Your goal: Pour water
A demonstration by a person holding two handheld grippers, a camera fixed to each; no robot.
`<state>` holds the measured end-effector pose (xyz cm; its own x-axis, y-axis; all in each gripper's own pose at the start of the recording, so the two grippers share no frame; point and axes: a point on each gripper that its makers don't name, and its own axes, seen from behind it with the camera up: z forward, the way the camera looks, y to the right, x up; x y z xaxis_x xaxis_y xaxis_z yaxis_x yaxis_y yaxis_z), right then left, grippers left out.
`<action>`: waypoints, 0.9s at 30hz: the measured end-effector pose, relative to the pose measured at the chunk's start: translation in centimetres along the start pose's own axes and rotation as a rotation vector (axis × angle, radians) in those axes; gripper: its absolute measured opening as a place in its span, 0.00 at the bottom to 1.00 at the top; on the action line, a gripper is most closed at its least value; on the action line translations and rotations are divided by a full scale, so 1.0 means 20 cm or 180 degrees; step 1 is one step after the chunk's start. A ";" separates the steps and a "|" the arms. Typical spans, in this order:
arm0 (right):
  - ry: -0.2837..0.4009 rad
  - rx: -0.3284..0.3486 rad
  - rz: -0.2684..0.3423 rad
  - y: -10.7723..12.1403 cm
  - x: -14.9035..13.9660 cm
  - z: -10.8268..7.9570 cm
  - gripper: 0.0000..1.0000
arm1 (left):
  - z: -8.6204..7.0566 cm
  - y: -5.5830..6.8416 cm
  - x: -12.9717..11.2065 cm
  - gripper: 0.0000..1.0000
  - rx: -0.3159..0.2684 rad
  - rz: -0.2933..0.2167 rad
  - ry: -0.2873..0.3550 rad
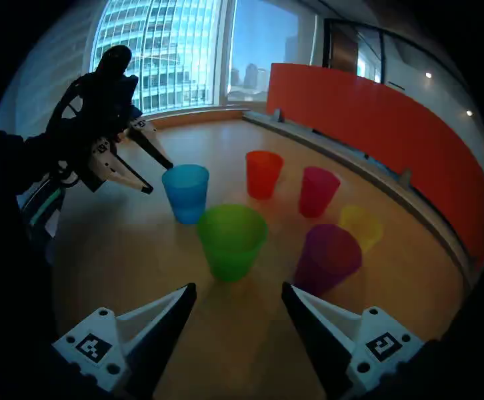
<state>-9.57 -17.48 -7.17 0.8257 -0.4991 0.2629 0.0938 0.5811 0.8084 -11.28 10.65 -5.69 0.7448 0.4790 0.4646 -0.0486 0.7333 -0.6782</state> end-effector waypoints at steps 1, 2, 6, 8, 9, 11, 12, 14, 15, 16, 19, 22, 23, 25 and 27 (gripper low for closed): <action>0.0025 -0.0029 0.0018 0.01 0.00 -0.01 0.99 | -0.01 -0.01 0.01 0.86 0.0032 -0.0017 0.0029; 0.0054 -0.0063 0.0038 0.02 0.01 -0.02 0.99 | -0.02 -0.02 0.02 0.86 0.0067 -0.0036 0.0061; 0.0157 -0.0176 0.0116 0.04 0.02 -0.07 0.99 | -0.06 -0.05 0.06 0.86 0.0198 -0.0094 0.0218; 0.0225 -0.0248 0.0162 0.06 0.04 -0.10 1.00 | -0.08 -0.07 0.09 0.86 0.0280 -0.0132 0.0314; 0.0261 -0.0290 0.0183 0.08 0.05 -0.11 1.00 | -0.10 -0.09 0.11 0.86 0.0321 -0.0153 0.0364; 0.0347 -0.0400 0.0223 0.11 0.07 -0.14 1.00 | -0.12 -0.12 0.15 0.86 0.0416 -0.0204 0.0480; 0.0391 -0.0454 0.0241 0.12 0.09 -0.15 1.00 | -0.13 -0.13 0.16 0.86 0.0463 -0.0229 0.0538; 0.0492 -0.0576 0.0273 0.16 0.11 -0.19 1.00 | -0.16 -0.16 0.20 0.86 0.0568 -0.0285 0.0672; 0.0537 -0.0630 0.0289 0.17 0.12 -0.20 0.99 | -0.18 -0.18 0.21 0.86 0.0613 -0.0310 0.0731; 0.0579 -0.0679 0.0307 0.18 0.14 -0.22 0.99 | -0.19 -0.19 0.23 0.86 0.0654 -0.0336 0.0786; 0.0706 -0.0834 0.0362 0.21 0.17 -0.26 1.00 | -0.22 -0.22 0.27 0.86 0.0764 -0.0411 0.0943; 0.0823 -0.0983 0.0407 0.24 0.19 -0.30 0.99 | -0.25 -0.23 0.30 0.86 0.0853 -0.0475 0.1075; 0.0862 -0.1033 0.0418 0.25 0.20 -0.31 0.99 | -0.26 -0.23 0.31 0.86 0.0883 -0.0495 0.1119; 0.0927 -0.1119 0.0429 0.27 0.22 -0.34 0.99 | -0.28 -0.24 0.33 0.86 0.0940 -0.0530 0.1196; 0.0992 -0.1210 0.0440 0.29 0.24 -0.36 0.99 | -0.30 -0.25 0.35 0.86 0.1001 -0.0564 0.1273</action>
<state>-1.05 -11.88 -5.13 0.9659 -0.2192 0.1375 0.1198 0.8498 0.5133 -1.88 7.44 -2.52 0.9520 0.1588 0.2616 -0.0506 0.9247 -0.3773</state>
